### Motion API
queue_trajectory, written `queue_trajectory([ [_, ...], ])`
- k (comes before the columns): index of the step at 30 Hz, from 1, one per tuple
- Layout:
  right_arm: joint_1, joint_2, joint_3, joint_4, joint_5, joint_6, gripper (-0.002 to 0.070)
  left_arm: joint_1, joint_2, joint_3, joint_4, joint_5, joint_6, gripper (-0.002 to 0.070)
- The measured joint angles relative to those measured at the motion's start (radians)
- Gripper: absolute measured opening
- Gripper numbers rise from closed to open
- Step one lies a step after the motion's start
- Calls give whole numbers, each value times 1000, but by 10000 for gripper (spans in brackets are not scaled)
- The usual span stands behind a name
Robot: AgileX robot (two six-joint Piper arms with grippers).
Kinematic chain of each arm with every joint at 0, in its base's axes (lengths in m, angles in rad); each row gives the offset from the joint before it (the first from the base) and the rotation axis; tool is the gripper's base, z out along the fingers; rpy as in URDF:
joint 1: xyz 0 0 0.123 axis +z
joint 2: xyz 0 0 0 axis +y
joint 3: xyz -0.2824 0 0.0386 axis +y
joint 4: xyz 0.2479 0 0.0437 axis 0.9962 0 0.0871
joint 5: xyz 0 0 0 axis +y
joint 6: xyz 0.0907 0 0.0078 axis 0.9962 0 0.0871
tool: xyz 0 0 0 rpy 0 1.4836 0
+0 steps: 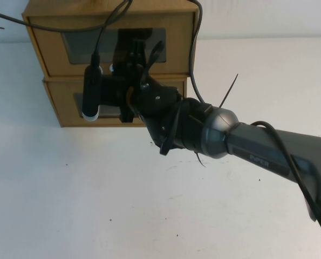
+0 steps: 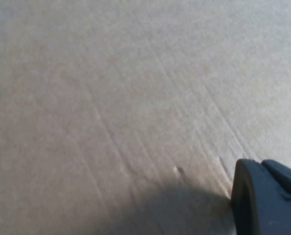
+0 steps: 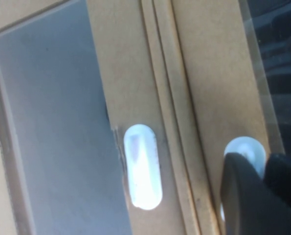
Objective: Open the shoe box
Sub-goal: 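Pull the top drawer of the cardboard box fully open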
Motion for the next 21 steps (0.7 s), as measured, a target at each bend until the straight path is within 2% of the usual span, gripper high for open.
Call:
queue_trajectory([
  [5,5,-2,-2,59,13,-76,56,0,0,0,0,0,0,-5],
  [9,20,-15,21,127,44,-163,14,0,0,0,0,0,0,-5],
  [21,30,-32,44,141,73,-181,8,0,1,0,-11,5,2,-5],
])
